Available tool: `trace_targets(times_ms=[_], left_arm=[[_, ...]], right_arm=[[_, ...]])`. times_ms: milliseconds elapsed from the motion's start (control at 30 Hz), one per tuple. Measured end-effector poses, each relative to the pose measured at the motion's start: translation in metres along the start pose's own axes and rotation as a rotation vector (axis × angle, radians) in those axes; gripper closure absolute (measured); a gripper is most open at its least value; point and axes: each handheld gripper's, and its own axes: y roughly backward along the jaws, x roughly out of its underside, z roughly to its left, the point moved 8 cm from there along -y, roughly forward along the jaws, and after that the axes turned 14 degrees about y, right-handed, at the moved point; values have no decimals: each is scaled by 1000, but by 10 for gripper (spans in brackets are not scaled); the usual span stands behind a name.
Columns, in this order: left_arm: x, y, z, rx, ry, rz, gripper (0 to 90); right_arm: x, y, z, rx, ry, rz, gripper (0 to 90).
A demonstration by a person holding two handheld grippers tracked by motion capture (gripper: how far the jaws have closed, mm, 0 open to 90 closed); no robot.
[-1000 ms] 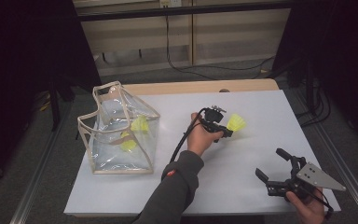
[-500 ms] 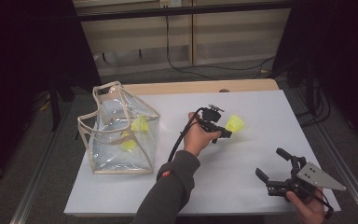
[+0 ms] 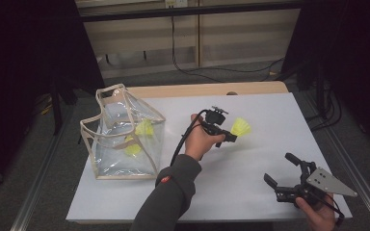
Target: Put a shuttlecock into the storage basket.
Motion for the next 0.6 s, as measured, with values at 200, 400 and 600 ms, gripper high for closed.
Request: trace_targets(times_ms=[200, 400, 600], left_arm=[[0, 8, 3, -7, -6, 7, 650], [-1, 17, 5, -14, -1, 4, 649], [-1, 24, 7, -21, 3, 3, 650]], right_arm=[[0, 0, 0, -2, 0, 2, 10], [0, 0, 0, -2, -2, 3, 10], [0, 0, 0, -2, -1, 3, 10]])
